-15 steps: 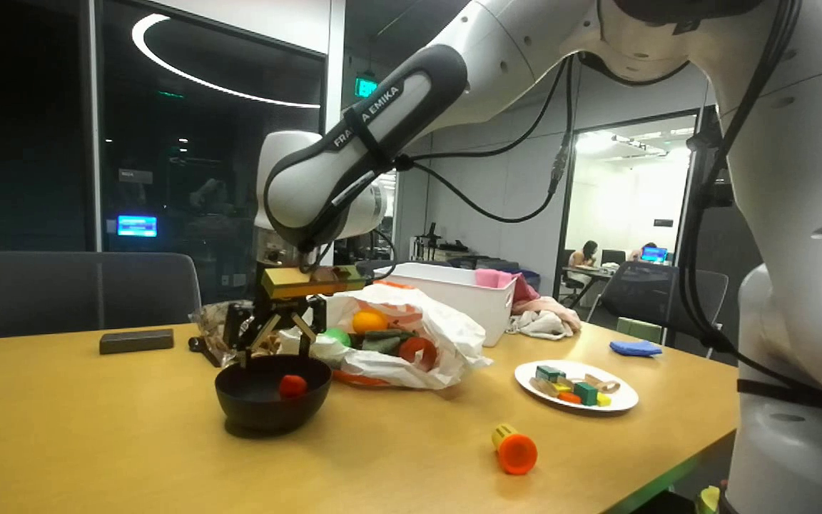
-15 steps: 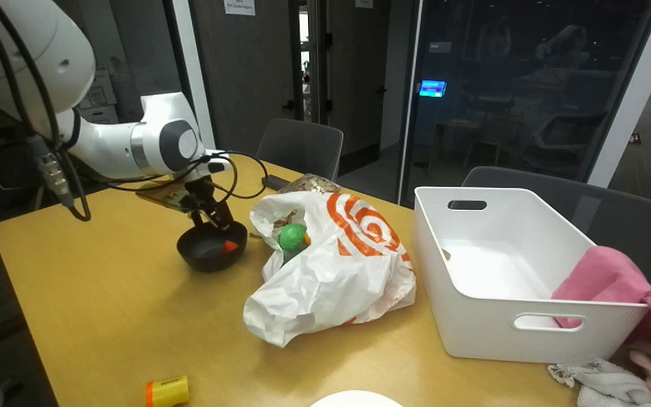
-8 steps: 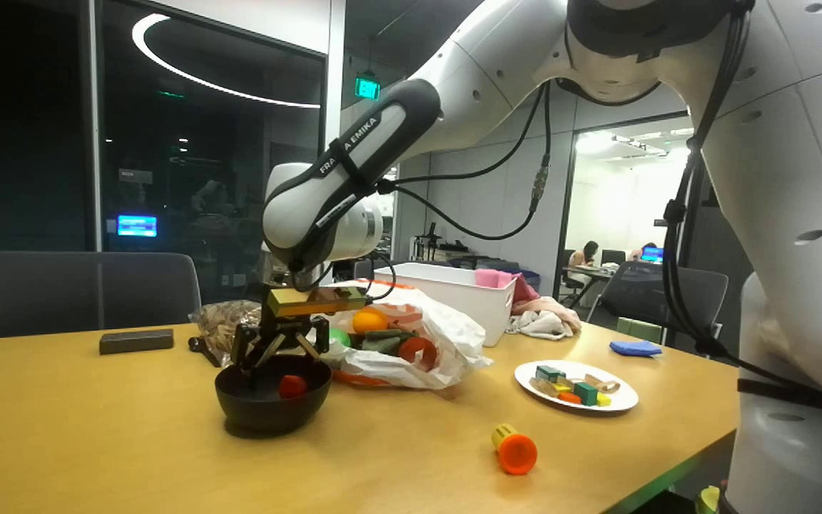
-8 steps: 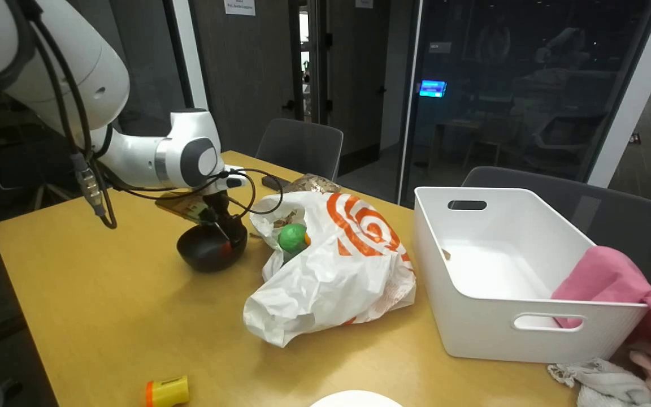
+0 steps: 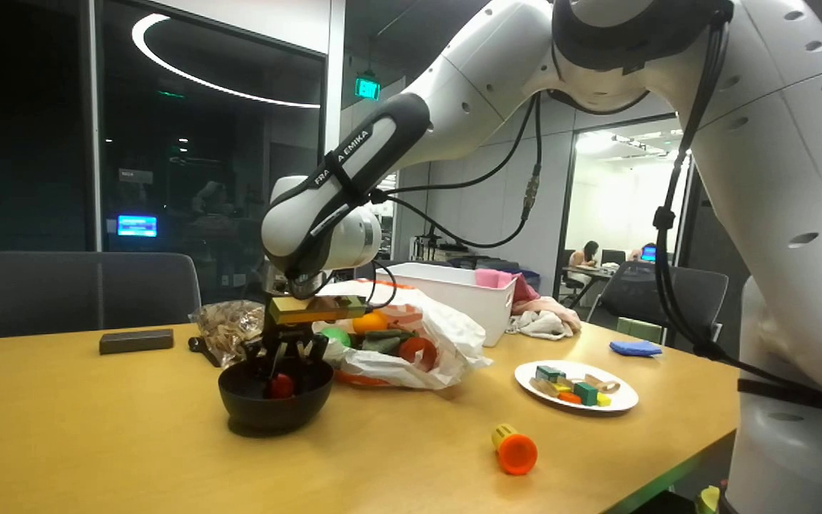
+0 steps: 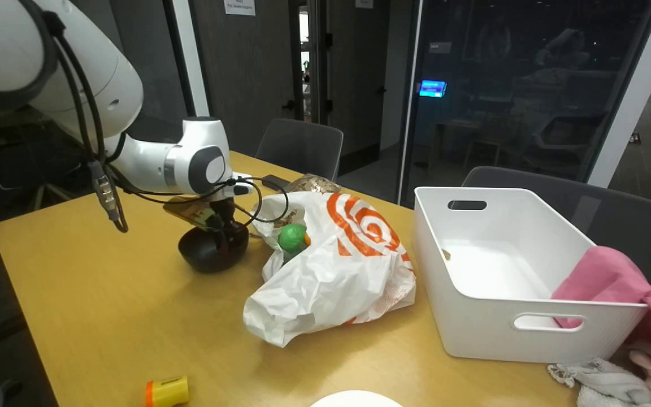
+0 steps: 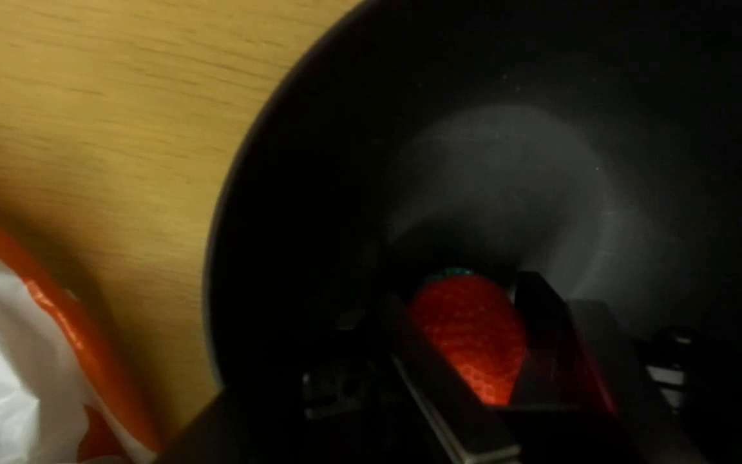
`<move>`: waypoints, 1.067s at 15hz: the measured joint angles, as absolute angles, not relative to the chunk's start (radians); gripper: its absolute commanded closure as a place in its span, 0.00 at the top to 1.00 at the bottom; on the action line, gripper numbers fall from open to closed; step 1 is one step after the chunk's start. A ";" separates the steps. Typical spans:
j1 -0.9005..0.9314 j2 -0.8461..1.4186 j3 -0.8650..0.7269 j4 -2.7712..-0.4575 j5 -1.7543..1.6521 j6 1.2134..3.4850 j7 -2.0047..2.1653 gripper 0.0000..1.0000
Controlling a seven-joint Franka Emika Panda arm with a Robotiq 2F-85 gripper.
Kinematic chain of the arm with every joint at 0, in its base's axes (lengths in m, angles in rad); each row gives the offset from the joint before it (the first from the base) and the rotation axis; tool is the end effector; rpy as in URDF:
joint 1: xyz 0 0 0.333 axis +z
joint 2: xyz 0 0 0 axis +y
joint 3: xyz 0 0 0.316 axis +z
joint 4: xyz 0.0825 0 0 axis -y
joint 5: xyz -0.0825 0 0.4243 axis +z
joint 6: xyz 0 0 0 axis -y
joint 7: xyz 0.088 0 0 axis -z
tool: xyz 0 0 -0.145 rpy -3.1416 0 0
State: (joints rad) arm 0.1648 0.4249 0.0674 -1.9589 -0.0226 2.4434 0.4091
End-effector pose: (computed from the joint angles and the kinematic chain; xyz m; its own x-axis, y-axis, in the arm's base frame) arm 0.6362 0.1497 0.1965 0.9847 -0.1667 0.0509 -0.1651 -0.9856 -0.0354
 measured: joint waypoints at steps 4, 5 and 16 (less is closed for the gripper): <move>0.177 0.393 0.069 -1.961 -0.022 2.441 0.410 0.24; 0.183 0.376 0.070 -1.967 -0.022 2.439 0.411 0.24; 0.228 0.032 0.032 -2.205 -0.275 2.470 0.890 0.24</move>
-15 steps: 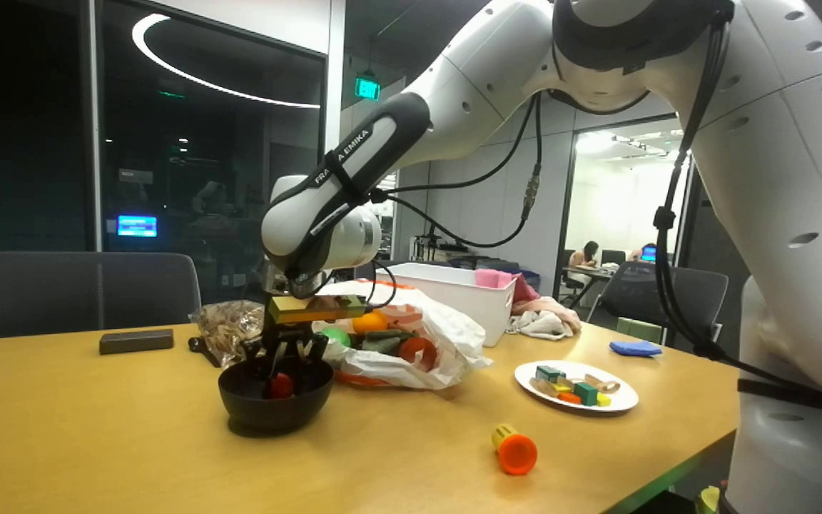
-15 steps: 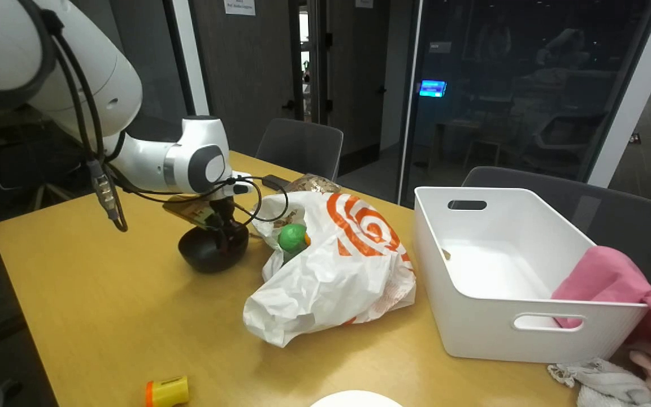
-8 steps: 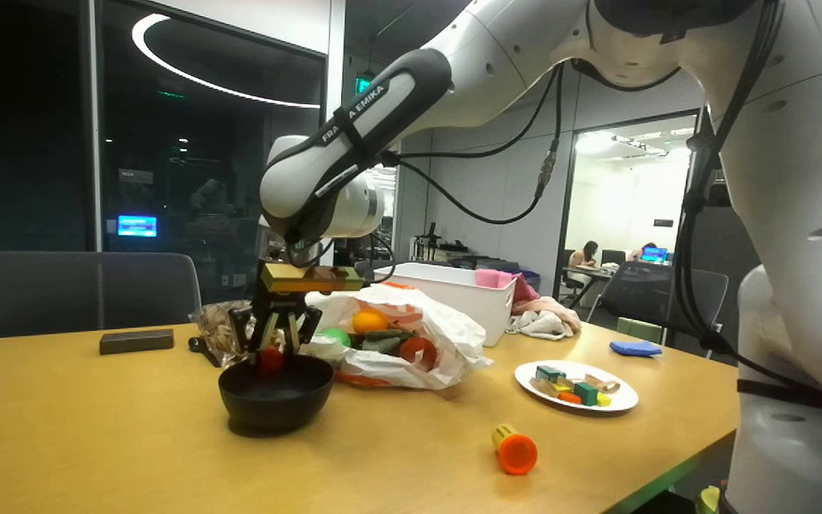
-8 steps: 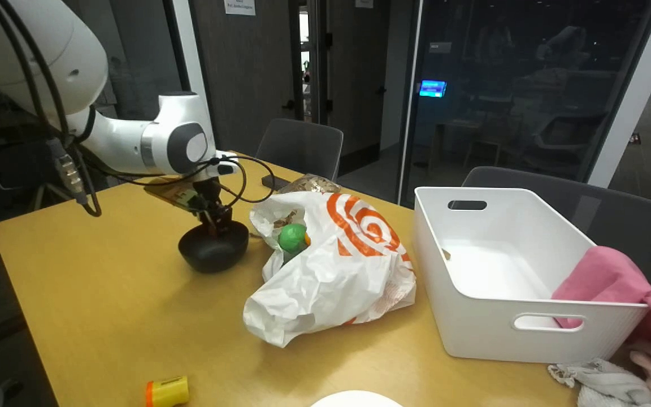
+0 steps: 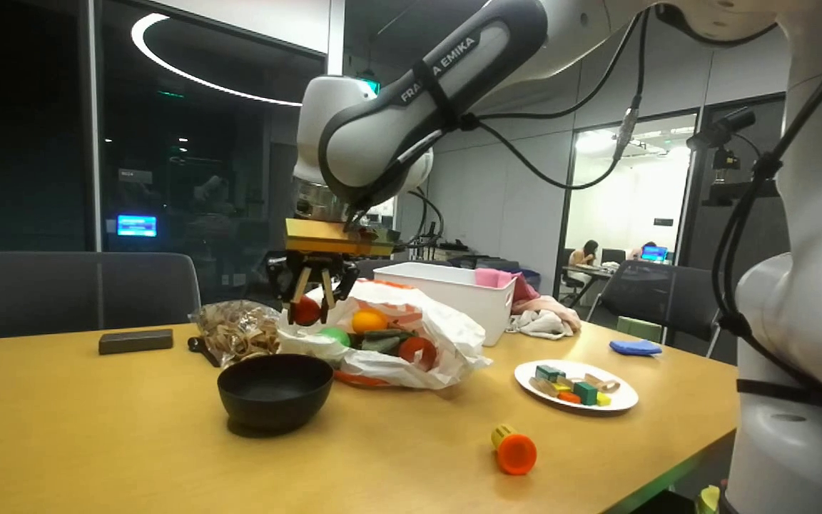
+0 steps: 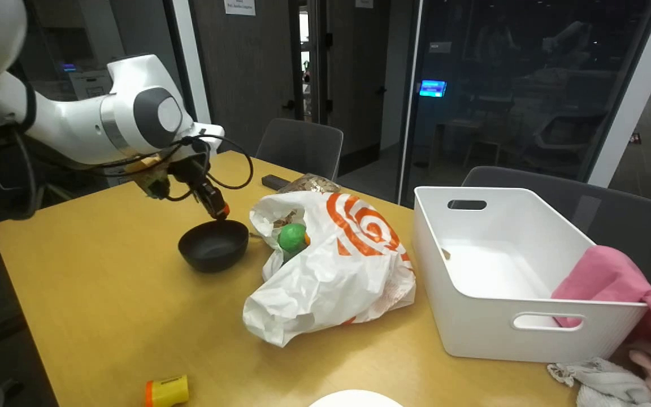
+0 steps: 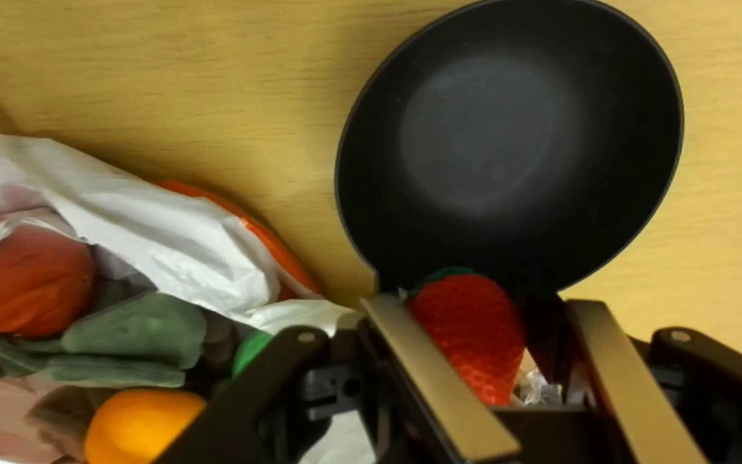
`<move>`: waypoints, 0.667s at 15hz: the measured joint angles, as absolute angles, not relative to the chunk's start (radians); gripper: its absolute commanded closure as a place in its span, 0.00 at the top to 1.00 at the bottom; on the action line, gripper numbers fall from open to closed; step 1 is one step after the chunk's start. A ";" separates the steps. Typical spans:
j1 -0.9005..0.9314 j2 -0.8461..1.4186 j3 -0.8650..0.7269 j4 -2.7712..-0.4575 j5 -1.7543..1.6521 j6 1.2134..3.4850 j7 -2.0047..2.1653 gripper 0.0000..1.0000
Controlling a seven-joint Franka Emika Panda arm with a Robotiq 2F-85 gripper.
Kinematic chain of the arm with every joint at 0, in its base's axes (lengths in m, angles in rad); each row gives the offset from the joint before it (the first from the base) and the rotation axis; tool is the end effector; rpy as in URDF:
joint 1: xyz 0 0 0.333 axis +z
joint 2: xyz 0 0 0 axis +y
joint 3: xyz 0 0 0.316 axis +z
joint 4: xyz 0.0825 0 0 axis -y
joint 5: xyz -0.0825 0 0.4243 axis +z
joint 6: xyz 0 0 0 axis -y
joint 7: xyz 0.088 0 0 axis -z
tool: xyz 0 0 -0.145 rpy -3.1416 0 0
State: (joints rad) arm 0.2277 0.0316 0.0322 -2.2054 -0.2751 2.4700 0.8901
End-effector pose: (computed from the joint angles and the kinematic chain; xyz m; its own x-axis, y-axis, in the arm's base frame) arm 0.5781 0.1477 0.3287 0.8647 -0.4058 0.2961 -0.4169 -0.9085 -0.0278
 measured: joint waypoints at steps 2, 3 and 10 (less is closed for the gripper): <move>0.227 0.004 0.054 -2.214 -0.361 2.428 1.034 0.24; 0.227 -0.001 0.069 -2.214 -0.387 2.400 1.092 0.24; 0.226 -0.001 0.131 -2.204 -0.457 2.225 1.292 0.24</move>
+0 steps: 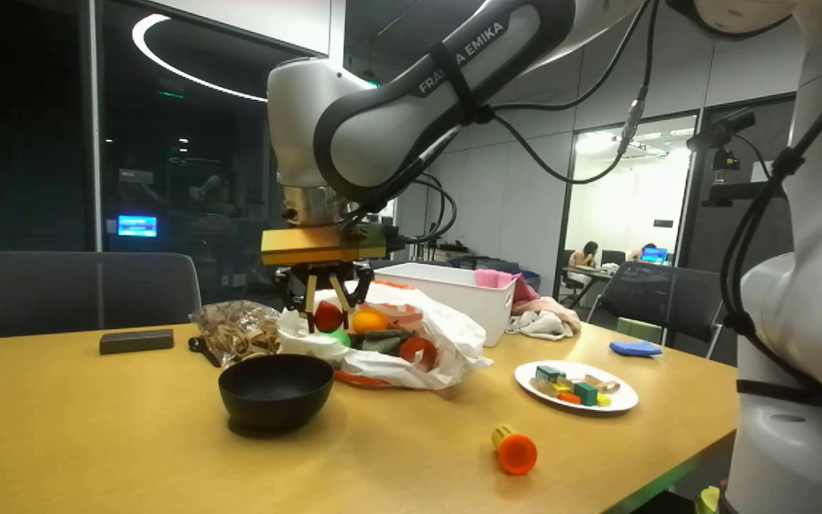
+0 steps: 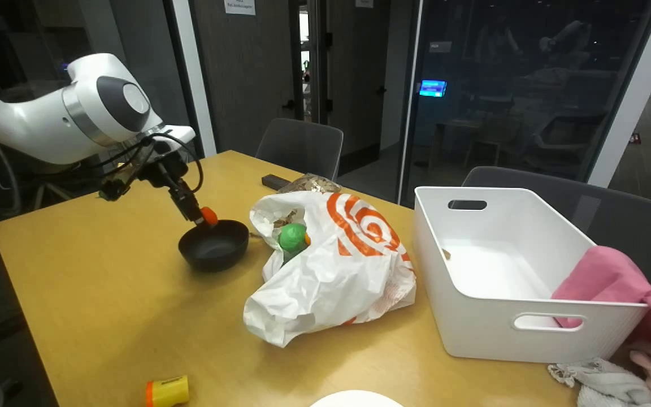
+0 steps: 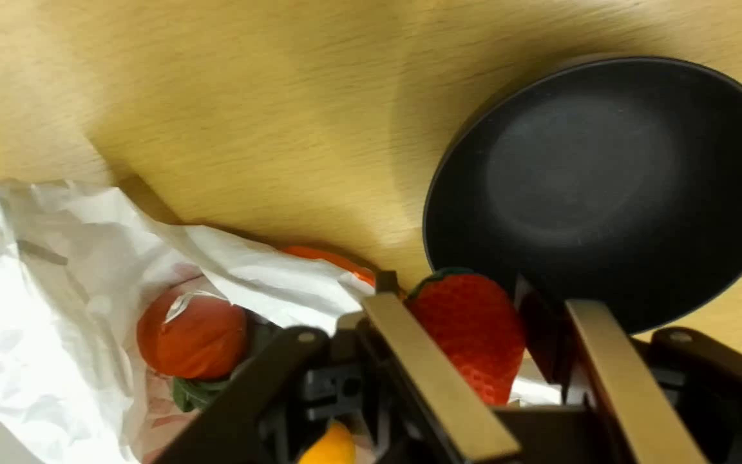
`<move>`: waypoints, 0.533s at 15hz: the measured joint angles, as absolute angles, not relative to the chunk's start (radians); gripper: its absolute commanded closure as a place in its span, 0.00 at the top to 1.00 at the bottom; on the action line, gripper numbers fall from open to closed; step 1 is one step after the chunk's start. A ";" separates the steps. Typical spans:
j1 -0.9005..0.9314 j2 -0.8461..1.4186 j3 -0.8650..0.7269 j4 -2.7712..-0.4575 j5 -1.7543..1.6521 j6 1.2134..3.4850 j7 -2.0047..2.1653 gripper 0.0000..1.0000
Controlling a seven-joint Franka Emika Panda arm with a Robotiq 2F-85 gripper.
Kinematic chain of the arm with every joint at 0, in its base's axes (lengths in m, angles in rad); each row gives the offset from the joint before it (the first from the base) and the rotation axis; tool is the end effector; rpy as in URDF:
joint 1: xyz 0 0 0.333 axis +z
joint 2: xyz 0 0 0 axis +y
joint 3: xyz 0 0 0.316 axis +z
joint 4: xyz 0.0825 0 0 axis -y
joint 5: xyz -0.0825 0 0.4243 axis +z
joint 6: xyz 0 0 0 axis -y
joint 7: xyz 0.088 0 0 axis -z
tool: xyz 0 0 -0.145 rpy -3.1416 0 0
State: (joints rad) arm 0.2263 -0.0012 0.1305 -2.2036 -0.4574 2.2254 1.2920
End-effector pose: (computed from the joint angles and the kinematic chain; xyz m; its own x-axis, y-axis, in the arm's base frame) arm 0.5420 0.1731 0.3273 0.7586 -0.5588 0.3352 -0.6236 -0.7718 0.1246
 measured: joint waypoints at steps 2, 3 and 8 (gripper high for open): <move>0.226 -0.001 0.136 -2.200 -0.467 2.190 1.307 0.24; 0.226 -0.001 0.139 -2.198 -0.471 2.175 1.309 0.24; 0.129 -0.016 0.072 -2.172 -0.525 2.156 1.170 0.24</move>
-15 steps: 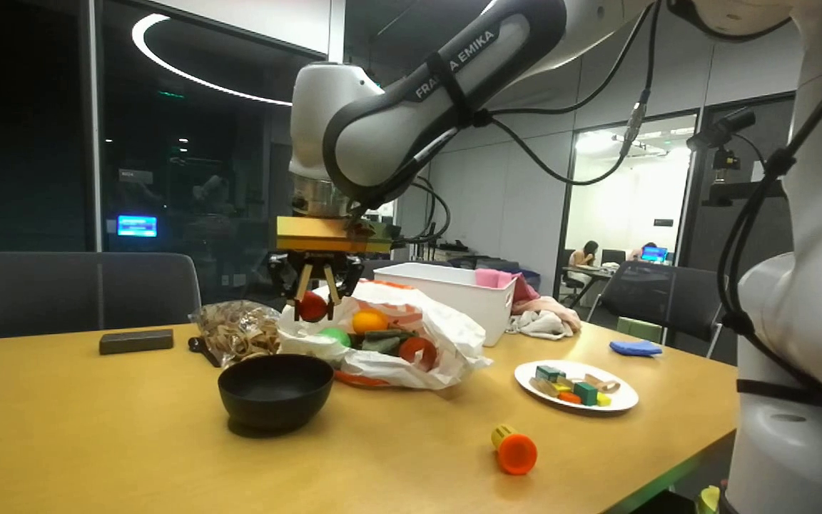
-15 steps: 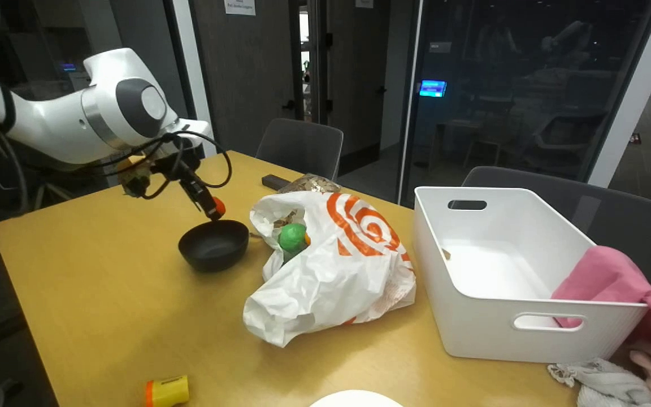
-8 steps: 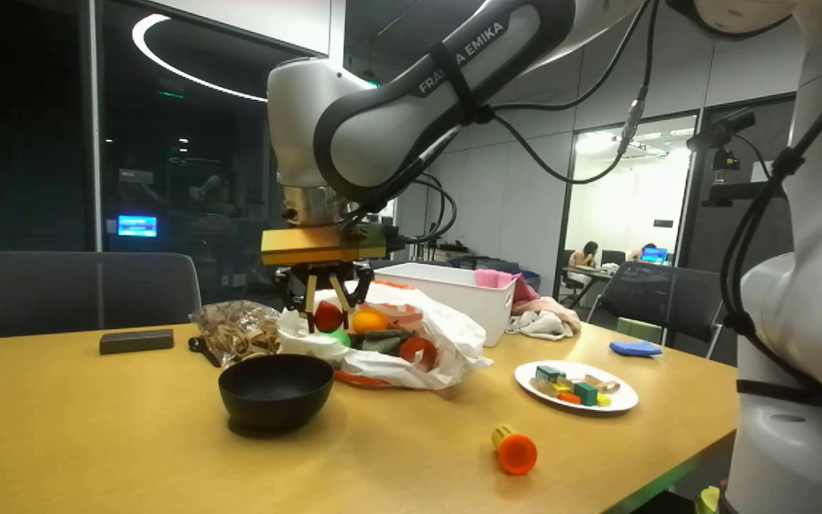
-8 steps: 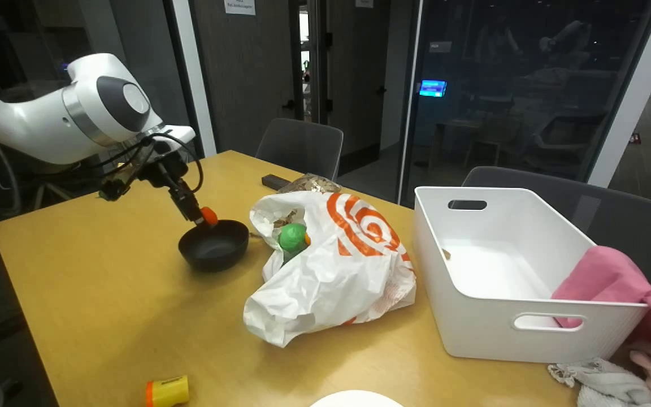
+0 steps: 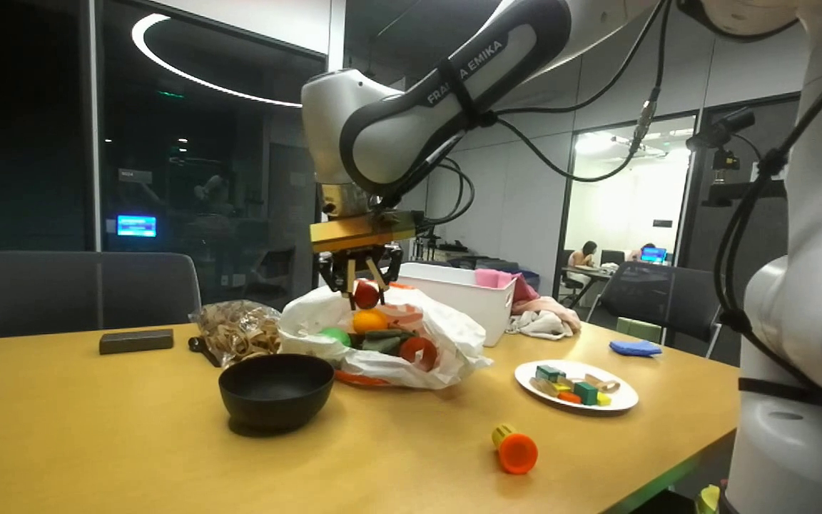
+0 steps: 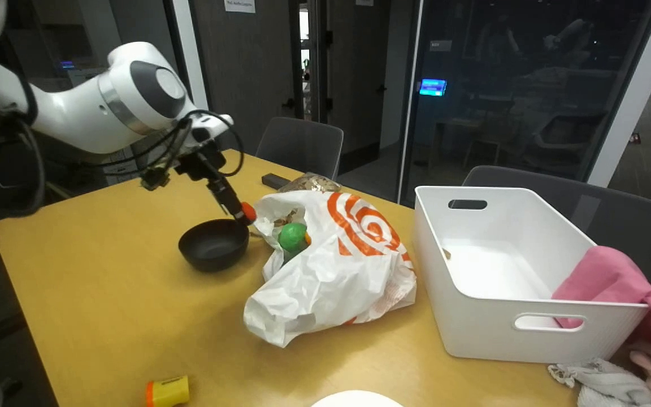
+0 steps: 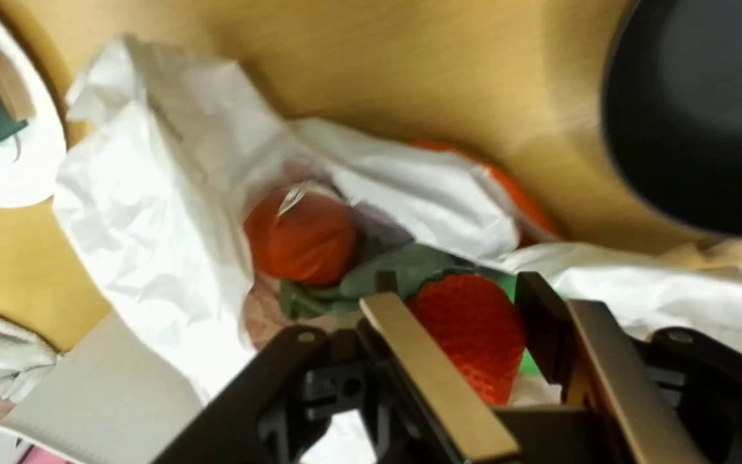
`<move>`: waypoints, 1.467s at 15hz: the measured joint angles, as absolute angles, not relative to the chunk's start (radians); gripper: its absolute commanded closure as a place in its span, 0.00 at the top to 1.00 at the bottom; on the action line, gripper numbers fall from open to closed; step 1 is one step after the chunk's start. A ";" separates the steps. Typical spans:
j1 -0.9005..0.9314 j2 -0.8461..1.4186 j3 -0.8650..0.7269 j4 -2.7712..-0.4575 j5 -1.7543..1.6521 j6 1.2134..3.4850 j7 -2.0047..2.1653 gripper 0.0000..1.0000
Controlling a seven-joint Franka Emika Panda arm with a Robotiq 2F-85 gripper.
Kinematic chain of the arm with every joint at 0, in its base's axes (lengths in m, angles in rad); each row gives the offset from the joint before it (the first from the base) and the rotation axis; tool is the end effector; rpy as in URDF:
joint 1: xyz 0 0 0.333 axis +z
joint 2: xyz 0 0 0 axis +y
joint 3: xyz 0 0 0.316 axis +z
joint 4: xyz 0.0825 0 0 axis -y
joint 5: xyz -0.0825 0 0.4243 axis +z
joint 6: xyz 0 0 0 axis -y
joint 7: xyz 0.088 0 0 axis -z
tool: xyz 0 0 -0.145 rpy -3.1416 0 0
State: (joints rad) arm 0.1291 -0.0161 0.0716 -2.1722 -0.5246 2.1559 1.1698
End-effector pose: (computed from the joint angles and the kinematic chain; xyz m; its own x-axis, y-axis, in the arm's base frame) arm 0.5658 0.0782 0.3478 0.7537 -0.5492 0.3609 -0.6413 -0.7348 0.2209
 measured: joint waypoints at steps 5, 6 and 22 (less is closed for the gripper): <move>0.002 0.003 -0.024 -2.118 -0.475 2.264 0.917 0.24; -0.008 0.017 -0.030 -2.119 -0.438 2.309 0.877 0.24; 0.027 0.223 -0.075 -2.117 -0.333 2.466 0.769 1.00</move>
State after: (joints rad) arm 0.0273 0.2228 -0.0751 -2.1168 -0.3333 2.4658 0.7693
